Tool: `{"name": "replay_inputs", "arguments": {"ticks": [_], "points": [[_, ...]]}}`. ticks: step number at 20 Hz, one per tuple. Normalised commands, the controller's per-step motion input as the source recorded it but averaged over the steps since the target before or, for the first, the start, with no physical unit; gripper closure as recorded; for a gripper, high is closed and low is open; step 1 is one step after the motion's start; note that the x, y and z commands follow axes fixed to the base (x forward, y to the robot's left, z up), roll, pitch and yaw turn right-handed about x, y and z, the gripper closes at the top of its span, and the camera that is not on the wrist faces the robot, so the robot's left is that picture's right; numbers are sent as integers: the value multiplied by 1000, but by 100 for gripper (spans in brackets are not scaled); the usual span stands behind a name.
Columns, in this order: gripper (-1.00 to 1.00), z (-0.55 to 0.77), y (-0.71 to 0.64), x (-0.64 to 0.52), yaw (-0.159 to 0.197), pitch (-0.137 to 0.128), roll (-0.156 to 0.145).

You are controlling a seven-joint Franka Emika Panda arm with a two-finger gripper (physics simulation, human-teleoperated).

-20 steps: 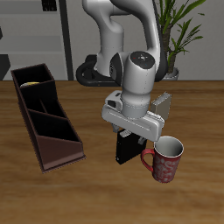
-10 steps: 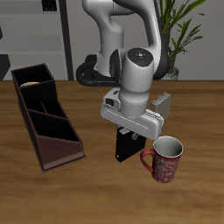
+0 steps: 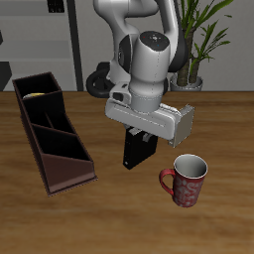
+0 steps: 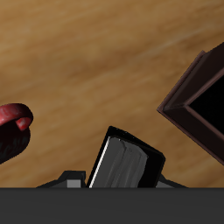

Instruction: Place the white-yellow mug into the right desk caddy's right compartment and place the black book into the right desk caddy's back compartment

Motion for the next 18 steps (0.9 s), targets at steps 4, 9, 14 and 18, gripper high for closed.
{"name": "replay_inputs", "arguments": {"ticks": [4, 9, 14, 18], "points": [[100, 485, -276, -284, 121, -2, -16], [100, 393, -239, -308, 217, 20, 21], [100, 385, -312, -282, 226, 35, -22], [100, 346, -170, -252, 208, 12, -15]]}}
